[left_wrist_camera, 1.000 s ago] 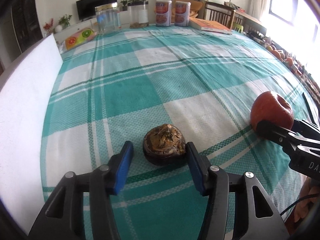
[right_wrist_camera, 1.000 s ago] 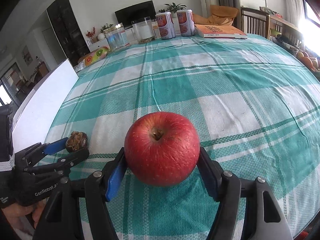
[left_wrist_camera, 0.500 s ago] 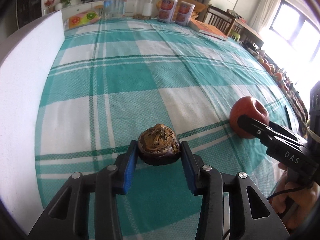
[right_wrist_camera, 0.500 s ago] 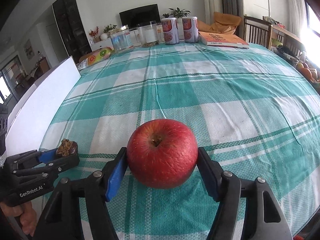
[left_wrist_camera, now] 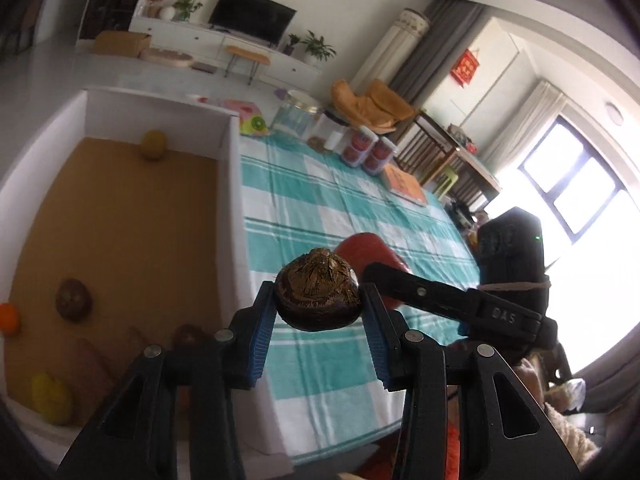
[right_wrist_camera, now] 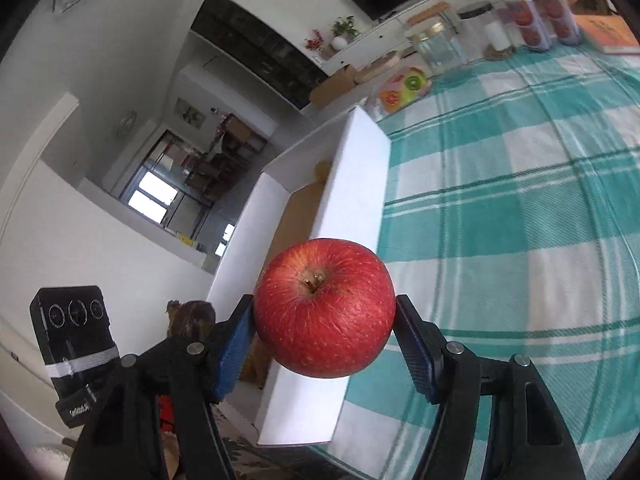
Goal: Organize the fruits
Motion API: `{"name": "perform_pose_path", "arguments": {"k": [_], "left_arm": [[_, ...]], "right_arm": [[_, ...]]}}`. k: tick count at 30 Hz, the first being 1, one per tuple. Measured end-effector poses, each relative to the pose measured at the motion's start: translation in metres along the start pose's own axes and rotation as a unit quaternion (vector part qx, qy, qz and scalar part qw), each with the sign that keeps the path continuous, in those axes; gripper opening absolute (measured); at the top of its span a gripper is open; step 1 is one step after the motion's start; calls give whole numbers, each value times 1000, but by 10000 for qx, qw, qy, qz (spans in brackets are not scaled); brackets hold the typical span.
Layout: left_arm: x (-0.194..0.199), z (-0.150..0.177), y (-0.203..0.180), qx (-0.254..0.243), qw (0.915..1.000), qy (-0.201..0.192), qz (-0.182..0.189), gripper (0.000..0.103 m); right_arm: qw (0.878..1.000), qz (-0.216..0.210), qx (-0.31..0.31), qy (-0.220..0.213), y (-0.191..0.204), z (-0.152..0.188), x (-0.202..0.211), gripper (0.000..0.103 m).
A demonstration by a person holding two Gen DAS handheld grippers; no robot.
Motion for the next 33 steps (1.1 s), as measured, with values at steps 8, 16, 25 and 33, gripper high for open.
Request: {"name": "perform_pose_path", "arguments": {"k": [8, 16, 25, 33], "left_arm": [[-74, -5, 163, 433, 9776, 619, -1965, 44], [-99, 24, 211, 1046, 9584, 1357, -2284, 51], [-58, -9, 192, 387, 9612, 609, -2663, 82], [13, -33, 124, -909, 9441, -740, -3082, 90]], "right_arm": [[9529, 468, 2807, 1045, 78, 32, -129, 67], [9045, 1027, 3669, 1918, 61, 67, -182, 68], [9452, 1066, 2873, 1129, 56, 15, -157, 94], [9773, 875, 1925, 88, 65, -29, -83, 102]]}}
Point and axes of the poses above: each gripper's, at about its wrist camera, not at the fingertips, and x roughly against the way its jaws point, y to its left, z to its underside, the point moved 10 cm from there along -x, roughly the way its jaws point, and after that the axes turned 12 degrees about -y, right-handed, at the moved point
